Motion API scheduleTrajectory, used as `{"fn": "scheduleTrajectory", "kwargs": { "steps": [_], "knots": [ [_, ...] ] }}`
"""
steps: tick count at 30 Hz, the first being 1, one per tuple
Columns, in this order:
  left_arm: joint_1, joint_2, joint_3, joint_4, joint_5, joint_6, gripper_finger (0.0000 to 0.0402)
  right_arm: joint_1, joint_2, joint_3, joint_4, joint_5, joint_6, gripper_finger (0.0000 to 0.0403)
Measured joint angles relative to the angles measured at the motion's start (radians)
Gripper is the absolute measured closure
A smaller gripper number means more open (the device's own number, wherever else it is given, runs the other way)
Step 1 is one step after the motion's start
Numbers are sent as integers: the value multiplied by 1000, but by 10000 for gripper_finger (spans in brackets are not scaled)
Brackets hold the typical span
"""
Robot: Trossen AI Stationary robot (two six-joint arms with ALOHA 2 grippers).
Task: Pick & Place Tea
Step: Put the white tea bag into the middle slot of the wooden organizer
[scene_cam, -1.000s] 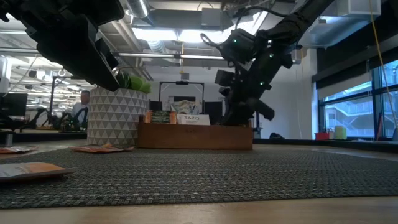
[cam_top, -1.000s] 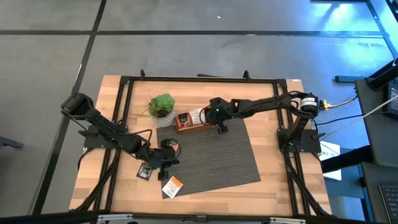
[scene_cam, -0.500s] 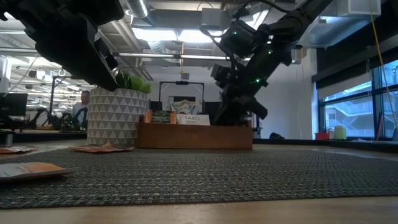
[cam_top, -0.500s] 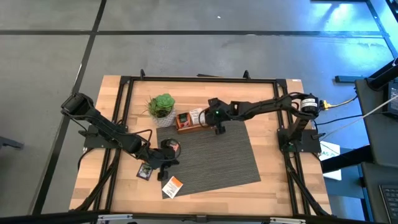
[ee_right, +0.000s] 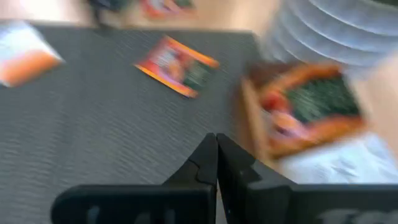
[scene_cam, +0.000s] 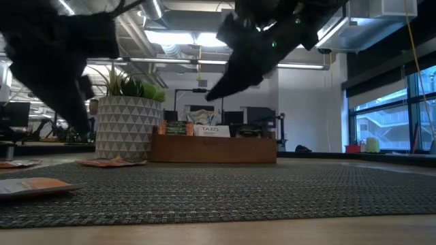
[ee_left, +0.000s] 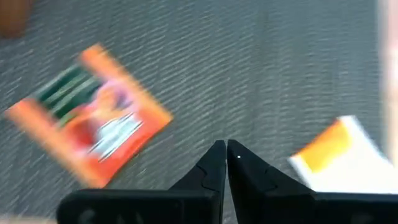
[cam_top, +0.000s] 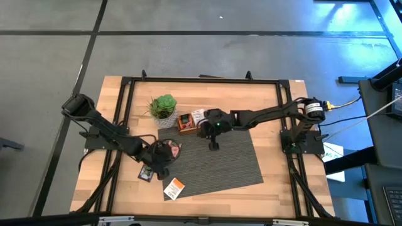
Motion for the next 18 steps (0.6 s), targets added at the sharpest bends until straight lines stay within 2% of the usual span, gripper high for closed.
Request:
{"fn": "scheduleTrajectory", "kwargs": {
  "steps": [3,6,12,18],
  "knots": [
    [-41,0,0,-54,-65,-65,387,32,9,0,64,-97,51,395],
    [-94,0,0,10,-68,-51,383,72,20,0,112,-152,97,392],
    [-213,11,0,264,-94,90,380,166,60,0,191,-126,170,343],
    [-284,107,1,452,-73,142,381,235,152,4,370,-127,342,276]
  ]
}}
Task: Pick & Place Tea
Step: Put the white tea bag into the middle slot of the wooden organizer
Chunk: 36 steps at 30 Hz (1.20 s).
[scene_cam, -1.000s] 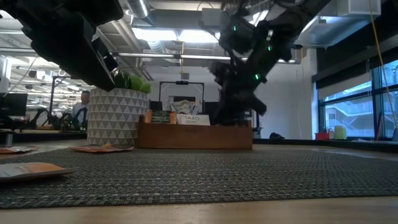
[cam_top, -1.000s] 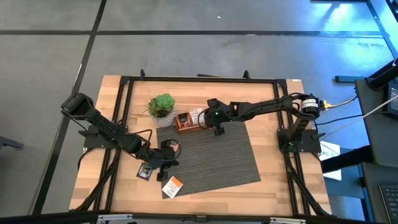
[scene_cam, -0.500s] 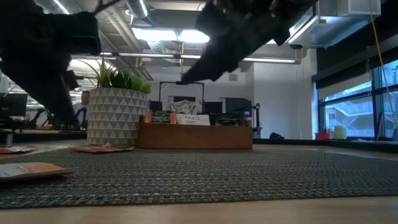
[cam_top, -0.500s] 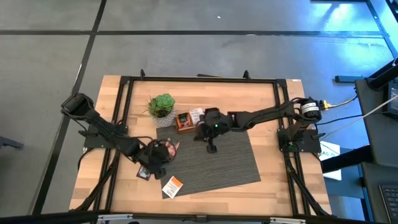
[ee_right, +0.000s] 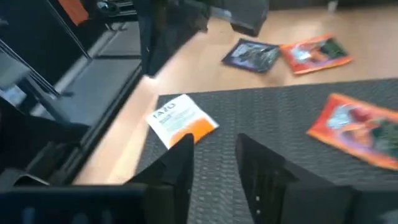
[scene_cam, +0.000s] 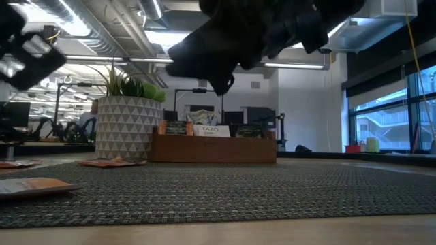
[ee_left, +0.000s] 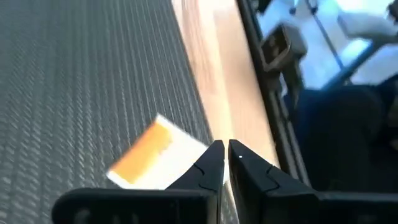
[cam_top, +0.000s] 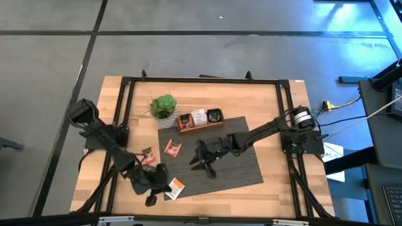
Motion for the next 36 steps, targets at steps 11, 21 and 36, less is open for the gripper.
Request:
{"fn": "scheduleTrajectory", "kwargs": {
  "steps": [11,21,36],
  "knots": [
    [-54,233,7,150,67,-56,381,74,112,23,266,14,219,233],
    [-48,292,12,168,59,-112,378,78,298,324,-219,36,452,234],
    [-48,293,10,176,48,-105,381,78,395,449,-328,9,561,233]
  ]
}}
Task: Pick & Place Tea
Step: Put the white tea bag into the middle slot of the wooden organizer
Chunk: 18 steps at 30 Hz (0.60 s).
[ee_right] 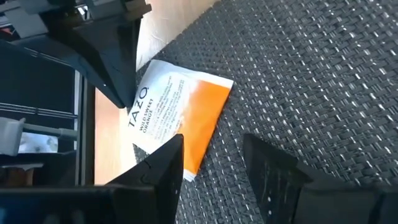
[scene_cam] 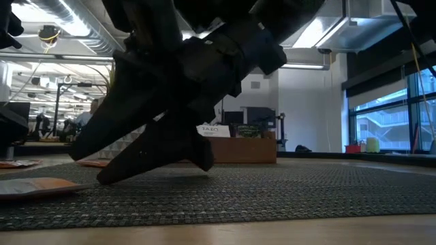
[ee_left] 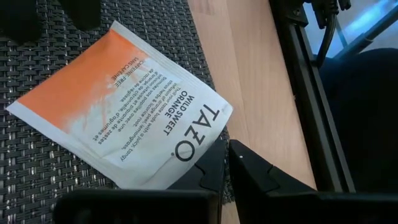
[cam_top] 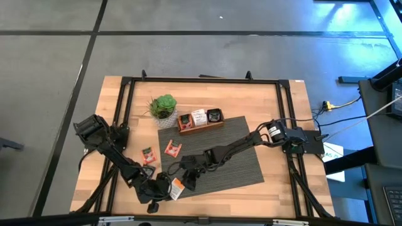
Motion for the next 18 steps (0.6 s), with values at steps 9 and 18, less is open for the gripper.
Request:
{"fn": "scheduleTrajectory", "kwargs": {
  "steps": [9,18],
  "knots": [
    [23,1,0,-2,-14,-35,381,3,0,0,-3,-5,24,233],
    [36,1,-1,-3,-21,-78,382,8,1,-3,28,-21,45,233]
  ]
}}
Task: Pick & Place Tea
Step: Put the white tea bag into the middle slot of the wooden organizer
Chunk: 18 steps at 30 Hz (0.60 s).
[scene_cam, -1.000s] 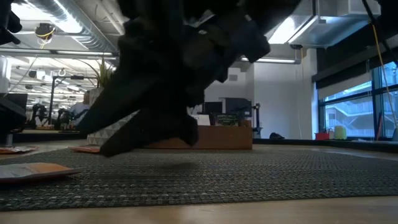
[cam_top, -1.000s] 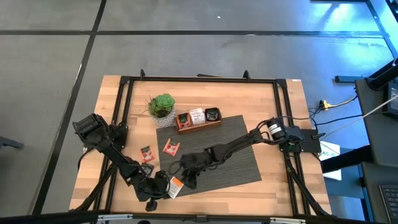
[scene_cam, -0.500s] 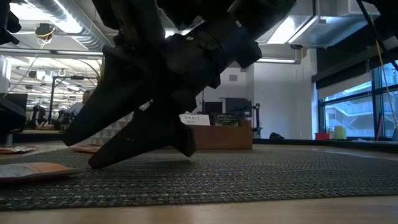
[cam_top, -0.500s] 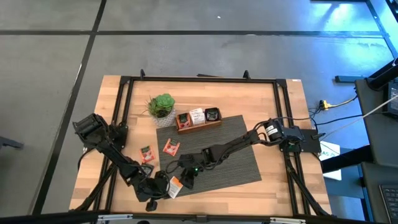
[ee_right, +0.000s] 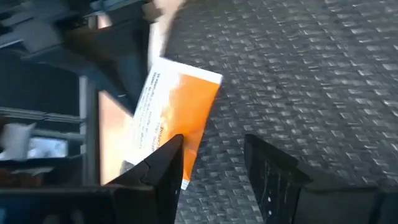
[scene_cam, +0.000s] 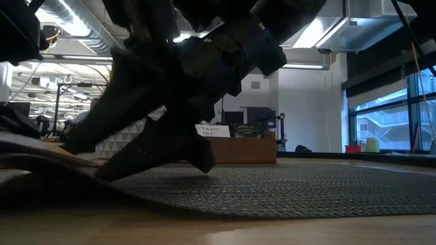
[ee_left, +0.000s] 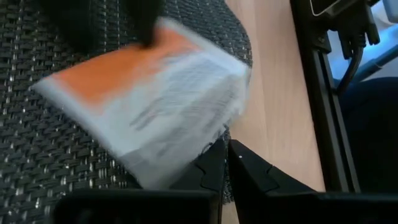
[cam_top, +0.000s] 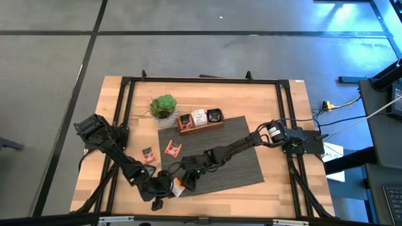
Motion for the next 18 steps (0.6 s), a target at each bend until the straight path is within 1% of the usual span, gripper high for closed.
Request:
{"fn": "scheduleTrajectory", "kwargs": {
  "steps": [3,13,18],
  "knots": [
    [0,0,0,0,0,-9,383,4,2,0,47,-63,0,233],
    [-3,0,0,-1,0,-35,382,3,2,0,63,-64,0,233],
    [-3,0,0,-2,3,-36,384,3,2,0,138,-116,-2,233]
  ]
}}
